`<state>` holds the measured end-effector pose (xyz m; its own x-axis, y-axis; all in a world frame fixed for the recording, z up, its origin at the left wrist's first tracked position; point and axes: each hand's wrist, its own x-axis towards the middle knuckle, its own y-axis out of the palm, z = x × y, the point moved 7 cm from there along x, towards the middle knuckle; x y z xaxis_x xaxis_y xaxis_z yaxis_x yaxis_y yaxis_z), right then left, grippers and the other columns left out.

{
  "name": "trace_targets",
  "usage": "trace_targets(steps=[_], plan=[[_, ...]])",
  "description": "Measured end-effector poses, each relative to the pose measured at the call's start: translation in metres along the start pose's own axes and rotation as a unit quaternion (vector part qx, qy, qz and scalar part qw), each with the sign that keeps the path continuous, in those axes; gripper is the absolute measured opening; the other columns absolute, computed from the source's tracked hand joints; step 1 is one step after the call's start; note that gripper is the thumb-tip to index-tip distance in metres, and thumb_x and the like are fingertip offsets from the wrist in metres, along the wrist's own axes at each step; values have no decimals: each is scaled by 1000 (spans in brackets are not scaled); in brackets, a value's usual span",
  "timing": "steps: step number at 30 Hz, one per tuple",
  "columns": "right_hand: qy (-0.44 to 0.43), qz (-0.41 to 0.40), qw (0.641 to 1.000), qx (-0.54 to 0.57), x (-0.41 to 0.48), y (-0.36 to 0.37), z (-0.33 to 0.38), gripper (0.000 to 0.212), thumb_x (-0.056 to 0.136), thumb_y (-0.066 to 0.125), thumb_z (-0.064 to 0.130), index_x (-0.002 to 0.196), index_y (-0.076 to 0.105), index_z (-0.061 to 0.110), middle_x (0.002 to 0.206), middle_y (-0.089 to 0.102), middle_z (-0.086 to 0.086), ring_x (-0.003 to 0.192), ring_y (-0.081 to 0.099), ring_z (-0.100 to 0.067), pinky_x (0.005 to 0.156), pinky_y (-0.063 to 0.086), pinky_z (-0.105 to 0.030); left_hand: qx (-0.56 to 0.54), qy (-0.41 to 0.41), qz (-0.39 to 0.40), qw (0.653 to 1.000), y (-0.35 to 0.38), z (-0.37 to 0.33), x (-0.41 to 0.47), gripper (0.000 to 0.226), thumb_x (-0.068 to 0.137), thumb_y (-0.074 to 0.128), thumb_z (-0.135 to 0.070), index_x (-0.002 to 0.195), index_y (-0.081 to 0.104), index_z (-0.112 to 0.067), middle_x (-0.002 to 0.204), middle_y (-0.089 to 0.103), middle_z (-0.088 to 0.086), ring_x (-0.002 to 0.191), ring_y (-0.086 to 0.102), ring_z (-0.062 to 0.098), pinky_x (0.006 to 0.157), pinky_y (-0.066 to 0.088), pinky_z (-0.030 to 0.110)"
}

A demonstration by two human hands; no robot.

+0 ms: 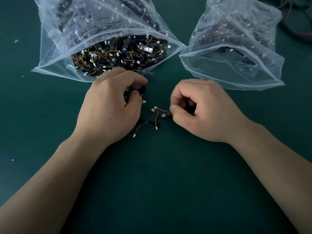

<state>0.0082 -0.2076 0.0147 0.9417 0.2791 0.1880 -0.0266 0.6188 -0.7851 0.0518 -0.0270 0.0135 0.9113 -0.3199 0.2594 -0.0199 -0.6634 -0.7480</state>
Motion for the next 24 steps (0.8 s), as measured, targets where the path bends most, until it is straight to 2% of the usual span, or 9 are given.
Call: trace_targets(steps=[4, 7, 9, 12, 16, 24], plan=[[-11, 10, 1000, -18, -1, 1, 2, 8, 89, 65, 34, 86, 62, 27, 77, 59, 16, 79, 57, -9, 68, 47, -31, 1, 8, 6, 1000, -2, 1, 0, 38, 90, 56, -3, 116, 77, -22, 105, 66, -11, 87, 55, -7, 77, 36, 4], [-27, 34, 999, -31, -3, 2, 3, 26, 89, 66, 51, 102, 69, 29, 82, 57, 14, 80, 55, -10, 73, 46, -31, 1, 13, 16, 1000, -1, 1, -1, 41, 89, 56, 2, 116, 78, -21, 108, 66, -12, 92, 55, -8, 80, 36, 3], [-40, 41, 997, -44, -3, 4, 4, 31, 88, 68, 54, 106, 71, 29, 83, 55, 15, 81, 54, -10, 76, 46, -33, -3, 13, 14, 1000, -2, 1, -1, 40, 89, 56, -2, 114, 78, -23, 108, 66, -14, 91, 55, -12, 79, 35, 0], [-34, 37, 998, -46, 0, 4, 3, 24, 90, 68, 49, 104, 72, 30, 82, 55, 15, 80, 54, -9, 74, 47, -36, -12, 16, 14, 1000, -3, 0, 1, 38, 88, 54, -8, 113, 78, -24, 105, 67, -13, 88, 55, -15, 75, 36, 0], [-25, 25, 999, -39, 0, 5, 2, 14, 90, 71, 44, 93, 70, 31, 78, 56, 14, 78, 55, -10, 68, 47, -37, -11, 7, 27, 1000, -1, -1, 0, 37, 86, 52, -11, 109, 78, -25, 96, 65, -14, 82, 55, -8, 69, 36, 4], [-5, 17, 1000, -4, 1, 4, 1, 12, 86, 73, 43, 86, 68, 32, 75, 62, 13, 79, 58, -11, 67, 49, -38, 0, 6, 37, 999, 0, 0, 2, 39, 84, 52, -14, 107, 80, -28, 98, 65, -16, 82, 58, -6, 68, 38, 4]])
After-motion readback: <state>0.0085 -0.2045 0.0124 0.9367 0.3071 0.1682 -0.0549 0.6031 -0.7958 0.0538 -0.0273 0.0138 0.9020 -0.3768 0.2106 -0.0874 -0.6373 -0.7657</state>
